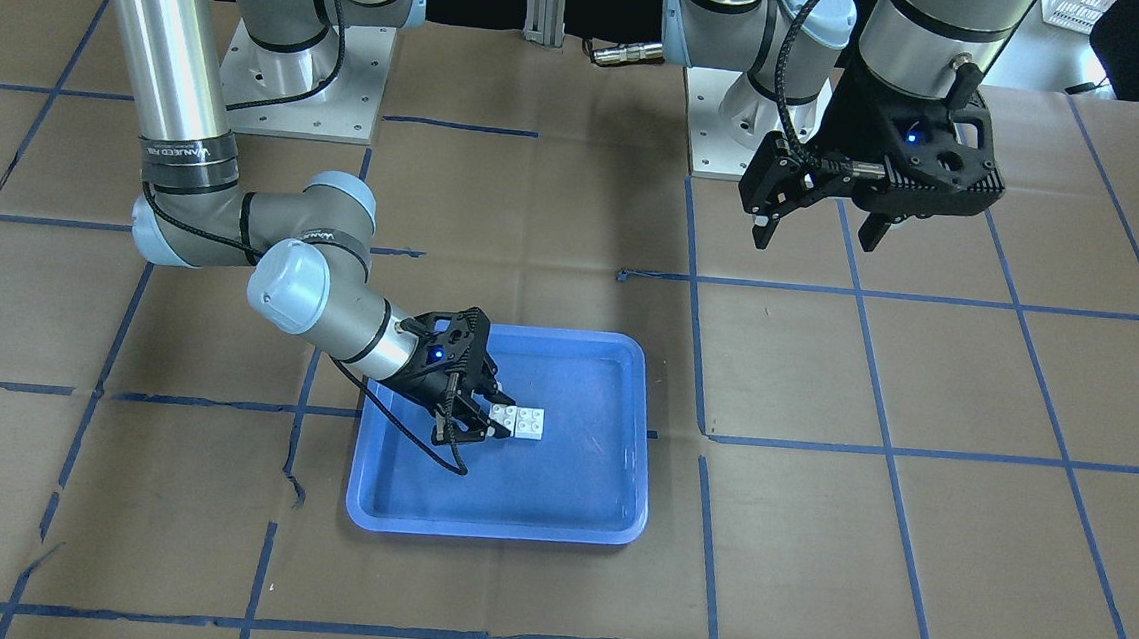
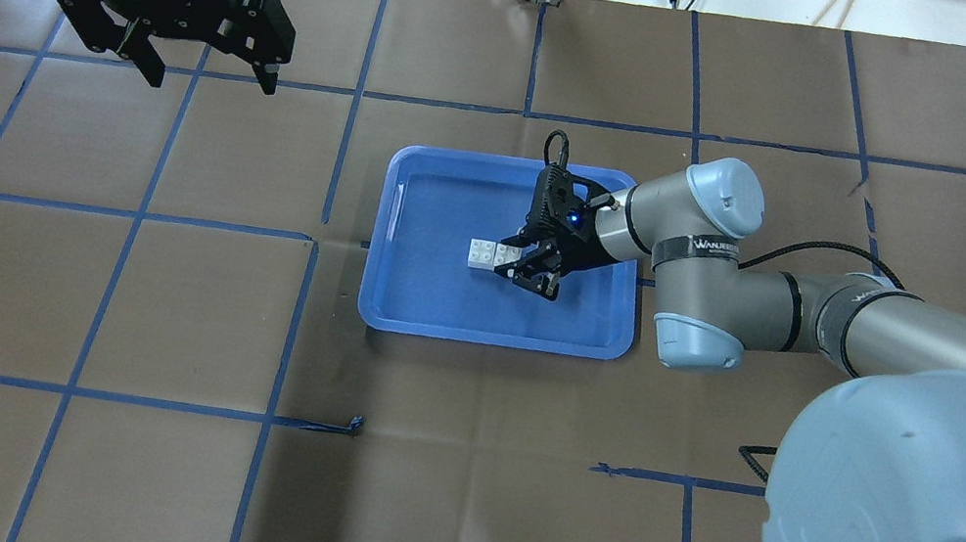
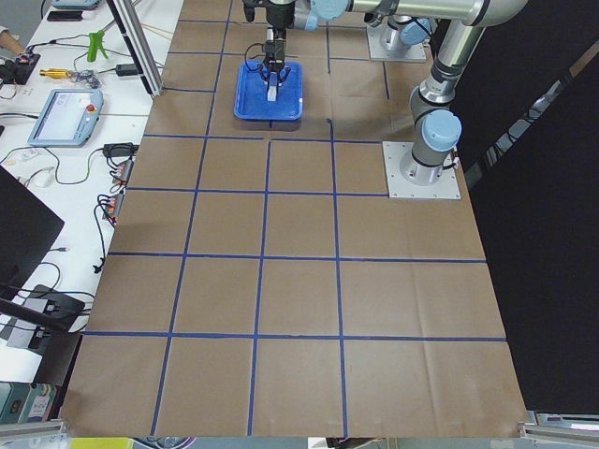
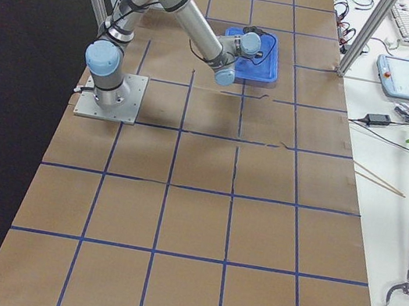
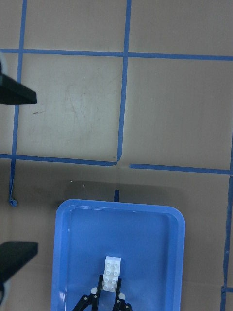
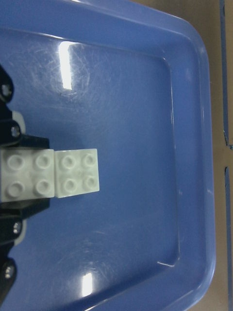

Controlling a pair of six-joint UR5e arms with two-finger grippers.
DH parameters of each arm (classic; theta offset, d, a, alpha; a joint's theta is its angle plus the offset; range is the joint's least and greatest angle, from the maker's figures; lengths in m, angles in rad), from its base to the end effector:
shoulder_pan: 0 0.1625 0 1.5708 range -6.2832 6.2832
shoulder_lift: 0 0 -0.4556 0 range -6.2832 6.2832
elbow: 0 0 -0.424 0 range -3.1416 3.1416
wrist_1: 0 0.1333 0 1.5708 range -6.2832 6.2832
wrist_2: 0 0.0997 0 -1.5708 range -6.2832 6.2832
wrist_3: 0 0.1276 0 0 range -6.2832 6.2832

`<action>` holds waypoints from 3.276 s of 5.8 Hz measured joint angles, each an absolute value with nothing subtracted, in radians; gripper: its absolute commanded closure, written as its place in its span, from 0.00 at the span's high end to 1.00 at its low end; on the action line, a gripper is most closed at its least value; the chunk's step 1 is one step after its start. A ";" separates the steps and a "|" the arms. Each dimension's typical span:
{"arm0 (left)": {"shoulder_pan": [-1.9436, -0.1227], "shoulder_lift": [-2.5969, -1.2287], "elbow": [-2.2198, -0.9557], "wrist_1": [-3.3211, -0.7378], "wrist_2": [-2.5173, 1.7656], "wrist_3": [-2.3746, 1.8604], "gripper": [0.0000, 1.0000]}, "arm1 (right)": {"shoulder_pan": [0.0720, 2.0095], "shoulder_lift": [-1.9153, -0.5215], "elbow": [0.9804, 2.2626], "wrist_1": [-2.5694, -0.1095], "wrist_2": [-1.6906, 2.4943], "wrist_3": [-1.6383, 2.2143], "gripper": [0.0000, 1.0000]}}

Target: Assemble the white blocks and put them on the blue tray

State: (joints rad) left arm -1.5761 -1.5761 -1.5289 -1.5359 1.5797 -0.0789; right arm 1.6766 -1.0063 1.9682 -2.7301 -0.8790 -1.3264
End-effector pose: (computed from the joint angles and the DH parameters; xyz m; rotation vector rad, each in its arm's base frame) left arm -0.1350 -0.5340 0.5135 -0.1158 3.1315 -0.1125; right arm 0.2772 -0.5772 0.1228 -1.7663 1.8893 -0.7436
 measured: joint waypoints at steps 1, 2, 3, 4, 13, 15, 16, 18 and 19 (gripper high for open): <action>-1.576 -1.576 -1.526 -1.536 1.582 -0.077 0.99 | 1.677 -1.006 1.968 -2.736 -0.879 -1.317 0.26; -1.576 -1.574 -1.523 -1.536 1.584 -0.074 0.99 | 1.677 -1.006 1.968 -2.741 -0.878 -1.308 0.26; -1.576 -1.573 -1.523 -1.536 1.585 -0.073 0.99 | 1.677 -1.004 1.968 -2.743 -0.878 -1.304 0.27; -1.575 -1.572 -1.523 -1.536 1.585 -0.072 0.99 | 1.677 -0.999 1.968 -2.744 -0.876 -1.303 0.29; -1.574 -1.591 -1.526 -1.531 1.587 -0.069 1.00 | 1.676 -1.004 1.926 -2.749 -0.886 -1.183 1.00; -1.573 -1.626 -1.490 -1.536 1.596 -0.040 1.00 | 1.674 -1.053 1.847 -2.637 -0.952 -1.088 1.00; -1.572 -1.640 -1.479 -1.567 1.591 -0.034 1.00 | 1.668 -1.113 1.793 -2.458 -1.024 -1.051 1.00; -1.581 -1.647 -1.480 -1.558 1.586 -0.024 1.00 | 1.632 -1.212 1.636 -2.063 -1.268 -0.798 1.00; -1.596 -1.622 -1.482 -1.525 1.586 -0.027 1.00 | 1.594 -1.252 1.571 -1.893 -1.346 -0.645 1.00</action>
